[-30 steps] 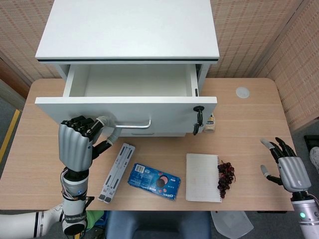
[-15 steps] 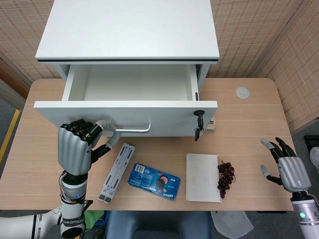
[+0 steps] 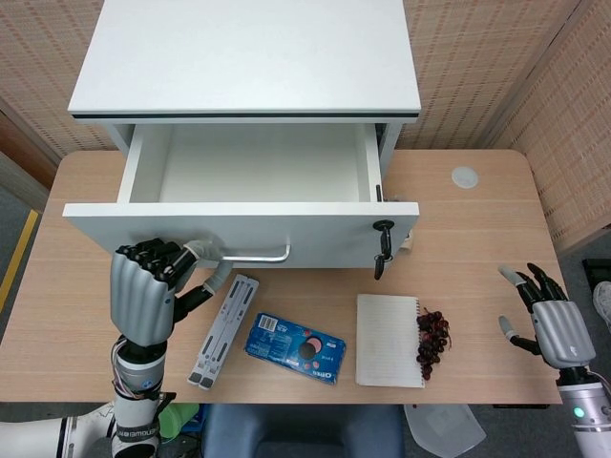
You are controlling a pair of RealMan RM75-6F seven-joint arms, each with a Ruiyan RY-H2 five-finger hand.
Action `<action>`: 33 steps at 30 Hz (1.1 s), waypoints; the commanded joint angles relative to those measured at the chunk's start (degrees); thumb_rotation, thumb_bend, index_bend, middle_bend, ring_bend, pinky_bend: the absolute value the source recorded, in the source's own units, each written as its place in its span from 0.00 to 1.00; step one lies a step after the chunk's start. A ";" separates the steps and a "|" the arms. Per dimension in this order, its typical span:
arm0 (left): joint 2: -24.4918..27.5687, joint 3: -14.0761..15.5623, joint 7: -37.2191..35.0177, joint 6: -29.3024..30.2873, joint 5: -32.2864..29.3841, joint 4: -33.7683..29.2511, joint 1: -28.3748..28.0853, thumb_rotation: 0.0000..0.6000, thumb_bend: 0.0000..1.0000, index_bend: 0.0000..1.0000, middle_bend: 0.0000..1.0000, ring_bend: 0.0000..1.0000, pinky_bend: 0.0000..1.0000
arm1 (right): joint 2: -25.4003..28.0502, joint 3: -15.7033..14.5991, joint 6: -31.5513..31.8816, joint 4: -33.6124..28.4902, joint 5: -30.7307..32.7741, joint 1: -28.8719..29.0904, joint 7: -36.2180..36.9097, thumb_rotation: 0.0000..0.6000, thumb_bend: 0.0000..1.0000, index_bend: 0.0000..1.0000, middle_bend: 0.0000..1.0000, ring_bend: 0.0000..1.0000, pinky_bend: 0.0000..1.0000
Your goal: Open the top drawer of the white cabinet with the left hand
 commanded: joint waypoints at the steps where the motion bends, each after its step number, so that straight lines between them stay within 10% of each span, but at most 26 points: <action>1: -0.06 0.19 -0.02 -0.09 0.28 -0.04 0.22 1.00 0.32 0.59 1.00 0.99 1.00 | -0.02 0.01 -0.04 0.02 0.03 0.02 0.01 1.00 0.32 0.14 0.20 0.11 0.15; 33: -0.18 1.65 -0.66 -0.87 3.82 -1.34 2.94 1.00 0.32 0.59 1.00 0.99 1.00 | -0.15 -0.02 -0.24 0.05 0.14 0.10 -0.15 1.00 0.32 0.14 0.20 0.11 0.15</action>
